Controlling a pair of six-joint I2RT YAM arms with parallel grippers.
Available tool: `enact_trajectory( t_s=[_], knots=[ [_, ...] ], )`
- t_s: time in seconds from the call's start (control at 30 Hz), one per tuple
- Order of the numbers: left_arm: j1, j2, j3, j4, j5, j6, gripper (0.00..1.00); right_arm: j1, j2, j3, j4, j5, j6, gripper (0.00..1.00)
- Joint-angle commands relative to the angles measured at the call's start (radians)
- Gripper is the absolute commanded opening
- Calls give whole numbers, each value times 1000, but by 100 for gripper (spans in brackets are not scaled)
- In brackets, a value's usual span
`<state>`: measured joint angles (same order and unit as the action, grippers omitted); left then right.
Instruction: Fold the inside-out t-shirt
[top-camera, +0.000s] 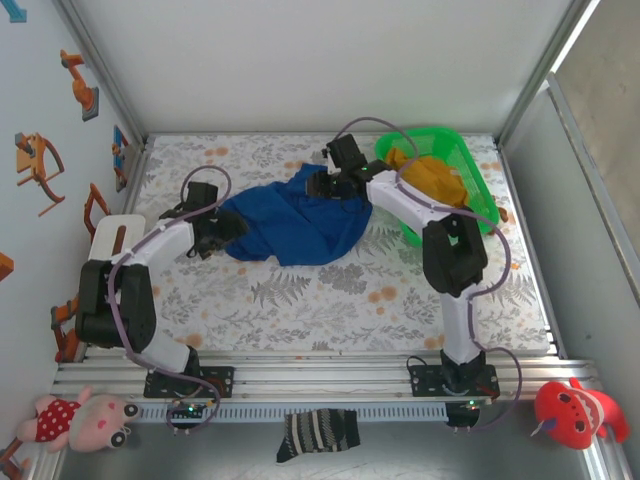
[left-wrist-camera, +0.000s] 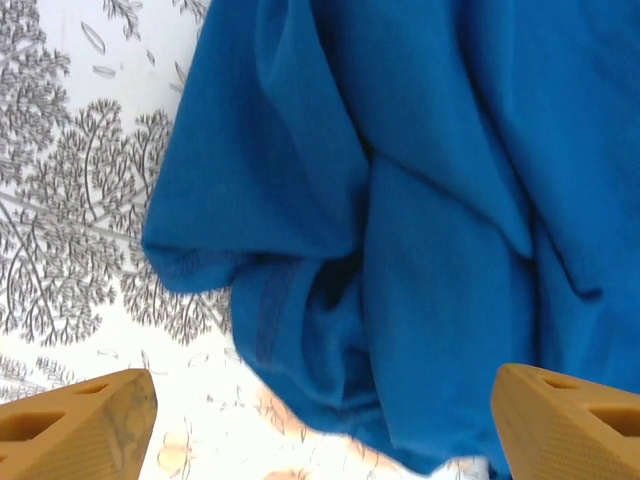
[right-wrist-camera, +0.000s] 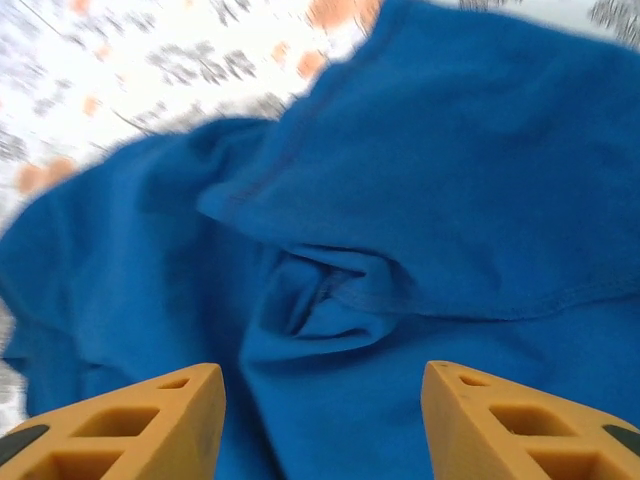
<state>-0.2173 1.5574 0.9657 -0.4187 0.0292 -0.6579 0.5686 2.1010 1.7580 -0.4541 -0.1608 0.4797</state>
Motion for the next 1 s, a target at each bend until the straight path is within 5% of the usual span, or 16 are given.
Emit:
enact_trajectory(
  t_s=[0.0, 0.33, 0.47, 0.53, 0.6, 0.67, 0.97],
  knots=[
    [-1, 52, 62, 7, -46, 17, 84, 15, 71, 109, -106, 27, -44, 57],
    [-4, 197, 143, 33, -55, 35, 69, 38, 317, 383, -176, 59, -1, 56],
    [-10, 251, 188, 48, -40, 45, 56, 33, 360, 422, -180, 74, 18, 37],
    [-16, 289, 222, 45, -28, 52, 40, 25, 364, 434, -182, 63, 30, 3],
    [-19, 316, 254, 38, -8, 61, 14, 13, 343, 432, -183, 37, 35, 0],
    [-18, 332, 290, 16, -3, 70, 0, 3, 297, 427, -184, 26, 24, 0],
    [40, 163, 502, -148, 28, 126, 0, -69, -90, 330, -146, 23, -7, 0]
  ],
)
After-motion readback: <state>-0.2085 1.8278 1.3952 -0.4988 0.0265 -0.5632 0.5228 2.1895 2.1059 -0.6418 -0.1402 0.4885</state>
